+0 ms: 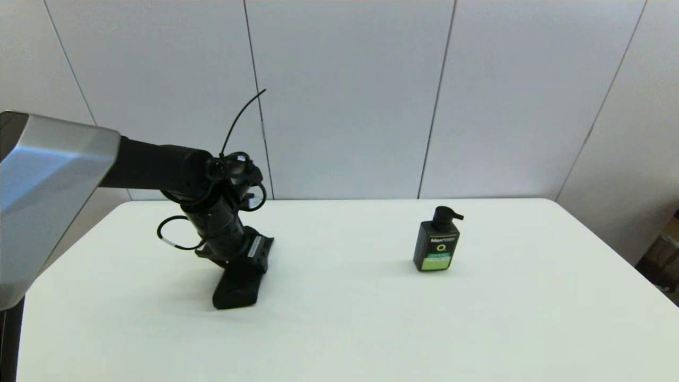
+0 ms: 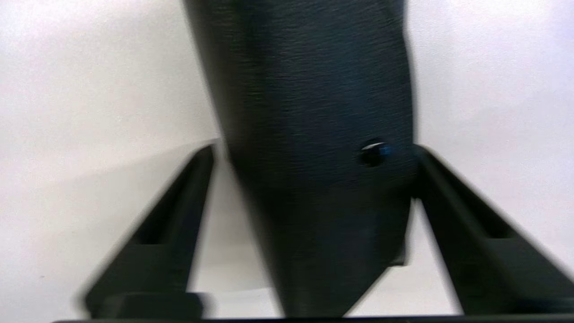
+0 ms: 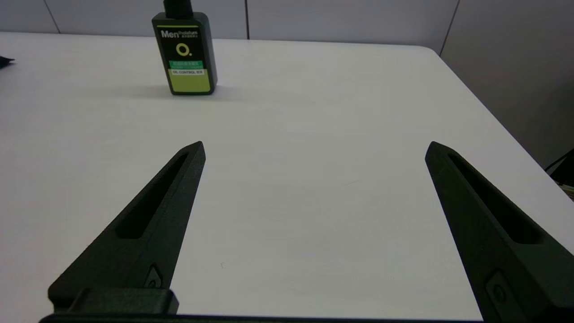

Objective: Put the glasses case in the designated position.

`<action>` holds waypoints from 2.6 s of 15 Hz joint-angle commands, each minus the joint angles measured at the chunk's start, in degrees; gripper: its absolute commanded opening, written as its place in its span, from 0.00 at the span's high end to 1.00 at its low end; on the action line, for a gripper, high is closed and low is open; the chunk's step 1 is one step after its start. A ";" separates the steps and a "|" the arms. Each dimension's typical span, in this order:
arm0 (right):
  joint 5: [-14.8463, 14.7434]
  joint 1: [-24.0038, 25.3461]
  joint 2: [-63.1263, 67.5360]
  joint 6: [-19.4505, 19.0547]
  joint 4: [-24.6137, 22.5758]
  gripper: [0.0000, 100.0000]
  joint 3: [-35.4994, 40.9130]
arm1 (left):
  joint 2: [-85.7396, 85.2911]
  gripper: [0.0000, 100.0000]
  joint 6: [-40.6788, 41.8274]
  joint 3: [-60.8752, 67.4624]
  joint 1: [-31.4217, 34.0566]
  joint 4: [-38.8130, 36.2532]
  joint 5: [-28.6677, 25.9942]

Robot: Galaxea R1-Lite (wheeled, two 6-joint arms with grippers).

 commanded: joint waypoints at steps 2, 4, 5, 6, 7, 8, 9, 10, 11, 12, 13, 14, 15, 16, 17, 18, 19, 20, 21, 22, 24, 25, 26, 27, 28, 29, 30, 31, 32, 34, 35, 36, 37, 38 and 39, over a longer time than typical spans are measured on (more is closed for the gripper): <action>0.05 0.02 0.07 -0.03 0.00 0.00 0.00 | 0.05 1.00 0.01 -0.17 0.01 0.13 -0.05; 0.05 0.02 0.07 -0.03 0.00 0.00 0.00 | 0.05 1.00 -0.07 -0.26 0.01 0.13 -0.05; 0.05 0.02 0.07 -0.03 0.00 0.00 0.00 | 0.05 1.00 -0.07 -0.26 0.01 0.13 -0.05; 0.05 0.02 0.07 -0.03 0.00 0.00 0.00 | 0.05 1.00 -0.07 -0.26 0.01 0.13 -0.05; 0.05 0.02 0.07 -0.03 0.00 0.00 0.00 | 0.05 1.00 -0.07 -0.26 0.01 0.13 -0.05; 0.05 0.02 0.07 -0.03 0.00 0.00 0.00 | 0.05 1.00 -0.07 -0.26 0.01 0.13 -0.05; 0.05 0.02 0.07 -0.03 0.00 0.00 0.00 | 0.05 1.00 -0.07 -0.26 0.01 0.13 -0.05; 0.05 0.02 0.07 -0.03 0.00 0.00 0.00 | -0.04 1.00 -0.07 -0.26 0.01 0.13 -0.05; 0.05 0.02 0.07 -0.03 0.00 0.00 0.00 | -0.12 1.00 -0.07 -0.26 0.01 0.04 -0.05; 0.05 0.02 0.07 -0.03 0.00 0.00 0.00 | -0.39 1.00 -0.07 -0.34 0.01 0.04 -0.05; 0.05 0.02 0.07 -0.03 0.00 0.00 0.00 | -0.56 1.00 -0.07 -0.43 0.01 -0.05 -0.05; 0.05 0.02 0.07 -0.03 0.00 0.00 0.00 | -0.74 1.00 -0.07 -0.43 0.01 -0.14 -0.05; 0.05 0.02 0.07 -0.03 0.00 0.00 0.00 | -0.91 1.00 -0.07 -0.96 0.01 -0.14 -0.05; 0.05 0.02 0.07 -0.03 0.00 0.00 0.00 | -1.27 1.00 -0.07 -1.31 0.01 -0.14 -0.05; 0.05 0.02 0.07 -0.03 0.00 0.00 0.00 | -1.53 1.00 -0.07 -1.75 -0.08 -0.14 -0.05; 0.05 0.02 0.07 -0.03 0.00 0.00 0.00 | -1.79 1.00 -0.07 -2.01 -0.08 -0.14 -0.05; 0.05 0.02 0.07 -0.03 0.00 0.00 0.00 | -2.14 1.00 -0.07 -2.10 -0.08 -0.14 -0.05; 0.05 0.02 0.07 -0.03 0.00 0.00 0.00 | -2.58 1.00 -0.07 -2.10 -0.08 -0.14 -0.05; 0.05 0.02 0.07 -0.03 0.00 0.00 0.00 | -3.11 1.00 -0.07 -2.28 -0.08 -0.22 -0.05; 0.05 0.02 0.07 -0.03 0.00 0.00 0.00 | -3.81 1.00 -0.07 -2.45 -0.08 -0.14 -0.05; 0.05 0.02 0.07 -0.03 0.00 0.00 0.00 | -5.40 1.00 0.01 -2.63 -0.25 -0.22 -0.05; 0.05 0.02 0.07 -0.03 0.00 0.00 0.00 | -6.28 1.00 0.01 -2.81 -0.52 -0.22 -0.05; 0.05 0.02 0.07 -0.03 0.00 0.00 0.00 | -6.98 1.00 0.10 -2.98 -0.60 -0.22 -0.05; 0.05 0.02 0.07 -0.03 0.00 0.00 0.00 | -7.95 1.00 0.01 -3.07 -1.04 -0.22 -0.05; 0.05 0.02 0.07 -0.03 0.00 0.00 0.00 | -8.30 1.00 0.01 -3.07 -1.40 -0.22 -0.05; 0.05 0.02 0.07 -0.03 0.00 0.00 0.00 | -8.56 1.00 0.01 -3.07 -1.92 -0.22 -0.05; 0.05 0.02 0.07 -0.03 0.00 0.00 0.00 | -8.82 1.00 0.01 -3.07 -2.63 -0.22 -0.05; 0.05 0.02 0.07 -0.03 0.00 0.00 0.00 | -8.82 1.00 0.01 -3.33 -3.42 -0.14 -0.05; 0.05 0.02 0.07 -0.03 0.00 0.00 0.00 | -8.82 1.00 0.01 -3.51 -4.47 -0.22 -0.05; 0.05 0.02 0.07 -0.03 0.00 0.00 0.00 | -8.47 1.00 0.01 -4.56 -6.84 -0.14 -0.14; 0.05 0.02 0.07 -0.03 0.00 0.00 0.00 | -8.30 1.00 0.01 -4.91 -7.72 -0.22 -0.14; 0.05 0.02 0.07 -0.03 0.00 0.00 0.00 | -8.21 1.00 0.01 -5.09 -8.60 -0.22 -0.40; 0.05 0.02 0.07 -0.03 0.00 0.00 0.00 | -7.95 1.00 0.01 -5.53 -9.31 -0.22 -1.37; 0.05 0.02 0.07 -0.03 0.00 0.00 0.00 | -7.59 1.00 0.10 -5.97 -10.10 -0.14 -2.60; 0.05 0.02 0.07 -0.03 0.00 0.00 0.00 | -7.51 1.00 0.10 -6.06 -10.54 -0.14 -2.86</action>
